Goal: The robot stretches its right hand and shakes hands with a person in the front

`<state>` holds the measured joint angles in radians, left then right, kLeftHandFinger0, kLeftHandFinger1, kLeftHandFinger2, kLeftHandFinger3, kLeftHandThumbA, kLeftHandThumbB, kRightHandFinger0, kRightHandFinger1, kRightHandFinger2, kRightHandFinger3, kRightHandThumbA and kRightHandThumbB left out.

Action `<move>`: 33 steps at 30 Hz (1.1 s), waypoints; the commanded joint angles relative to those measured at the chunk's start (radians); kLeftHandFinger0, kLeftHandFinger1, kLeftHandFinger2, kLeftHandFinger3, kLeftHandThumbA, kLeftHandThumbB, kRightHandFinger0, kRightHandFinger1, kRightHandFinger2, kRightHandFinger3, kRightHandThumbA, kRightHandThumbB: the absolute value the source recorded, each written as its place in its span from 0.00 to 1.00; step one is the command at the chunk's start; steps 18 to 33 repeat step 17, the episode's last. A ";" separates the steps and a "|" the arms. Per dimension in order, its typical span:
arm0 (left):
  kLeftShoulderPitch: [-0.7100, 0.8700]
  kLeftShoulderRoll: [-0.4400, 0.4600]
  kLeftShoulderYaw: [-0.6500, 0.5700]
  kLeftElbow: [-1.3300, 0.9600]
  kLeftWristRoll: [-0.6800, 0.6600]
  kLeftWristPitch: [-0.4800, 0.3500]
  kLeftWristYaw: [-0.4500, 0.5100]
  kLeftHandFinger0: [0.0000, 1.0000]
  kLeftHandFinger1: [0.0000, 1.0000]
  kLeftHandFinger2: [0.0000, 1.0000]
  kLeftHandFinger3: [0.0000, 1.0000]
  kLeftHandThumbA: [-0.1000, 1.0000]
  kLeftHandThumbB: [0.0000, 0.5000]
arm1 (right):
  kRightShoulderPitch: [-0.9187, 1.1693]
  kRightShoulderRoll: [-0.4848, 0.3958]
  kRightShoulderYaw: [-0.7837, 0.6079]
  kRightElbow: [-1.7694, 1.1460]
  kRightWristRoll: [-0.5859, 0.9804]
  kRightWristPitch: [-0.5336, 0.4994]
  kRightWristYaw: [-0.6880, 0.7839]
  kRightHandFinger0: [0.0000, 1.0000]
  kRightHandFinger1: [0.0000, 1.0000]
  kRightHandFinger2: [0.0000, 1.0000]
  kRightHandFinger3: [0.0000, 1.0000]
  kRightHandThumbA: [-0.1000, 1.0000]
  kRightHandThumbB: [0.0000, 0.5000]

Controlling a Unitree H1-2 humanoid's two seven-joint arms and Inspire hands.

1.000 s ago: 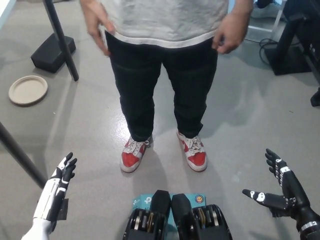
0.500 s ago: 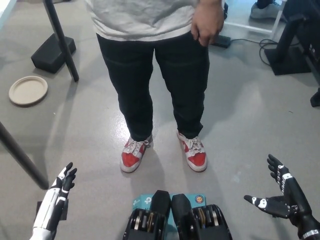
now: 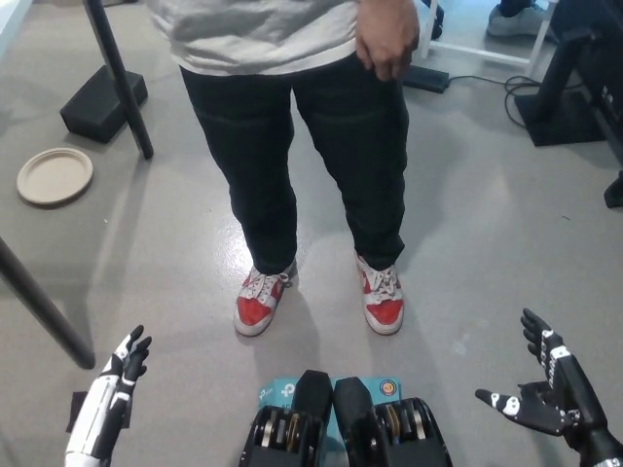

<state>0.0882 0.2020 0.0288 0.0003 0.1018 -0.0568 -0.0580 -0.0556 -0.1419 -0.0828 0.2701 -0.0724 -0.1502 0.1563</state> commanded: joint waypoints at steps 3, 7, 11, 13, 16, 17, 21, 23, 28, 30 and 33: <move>-0.027 0.009 -0.002 -0.035 0.004 -0.019 0.000 1.00 1.00 1.00 1.00 1.00 0.09 | -0.025 -0.014 0.002 -0.022 0.027 -0.047 -0.011 1.00 1.00 1.00 1.00 1.00 0.42; -0.028 0.009 -0.002 -0.035 0.002 -0.020 0.000 1.00 1.00 1.00 1.00 1.00 0.08 | -0.025 -0.014 0.002 -0.027 0.028 -0.045 -0.011 1.00 1.00 1.00 1.00 1.00 0.44; 0.015 0.006 0.004 -0.063 -0.012 -0.004 -0.004 1.00 1.00 1.00 1.00 1.00 0.10 | 0.013 0.001 0.011 -0.063 0.022 -0.043 -0.014 1.00 1.00 1.00 1.00 1.00 0.57; 0.036 0.009 0.006 -0.073 -0.009 -0.010 -0.001 1.00 1.00 1.00 1.00 1.00 0.13 | 0.031 0.006 0.020 -0.074 0.015 -0.048 -0.015 1.00 1.00 1.00 1.00 1.00 0.59; 0.071 0.010 0.004 -0.072 -0.010 -0.050 -0.001 1.00 1.00 1.00 1.00 1.00 0.12 | 0.073 0.011 0.032 -0.104 0.009 -0.057 -0.016 1.00 1.00 1.00 1.00 1.00 0.47; 0.071 0.010 0.004 -0.072 -0.010 -0.050 -0.001 1.00 1.00 1.00 1.00 1.00 0.12 | 0.073 0.011 0.032 -0.104 0.009 -0.057 -0.016 1.00 1.00 1.00 1.00 1.00 0.47; 0.071 0.010 0.004 -0.072 -0.010 -0.050 -0.001 1.00 1.00 1.00 1.00 1.00 0.12 | 0.073 0.011 0.032 -0.104 0.009 -0.057 -0.016 1.00 1.00 1.00 1.00 1.00 0.47; 0.071 0.010 0.004 -0.072 -0.010 -0.050 -0.001 1.00 1.00 1.00 1.00 1.00 0.12 | 0.073 0.011 0.032 -0.104 0.009 -0.057 -0.016 1.00 1.00 1.00 1.00 1.00 0.47; 0.071 0.010 0.004 -0.072 -0.010 -0.050 -0.001 1.00 1.00 1.00 1.00 1.00 0.12 | 0.073 0.011 0.032 -0.104 0.009 -0.057 -0.016 1.00 1.00 1.00 1.00 1.00 0.47; 0.071 0.010 0.004 -0.072 -0.010 -0.050 -0.001 1.00 1.00 1.00 1.00 1.00 0.12 | 0.073 0.011 0.032 -0.104 0.009 -0.057 -0.016 1.00 1.00 1.00 1.00 1.00 0.47; 0.071 0.010 0.004 -0.072 -0.010 -0.050 -0.001 1.00 1.00 1.00 1.00 1.00 0.12 | 0.073 0.011 0.032 -0.104 0.009 -0.057 -0.016 1.00 1.00 1.00 1.00 1.00 0.47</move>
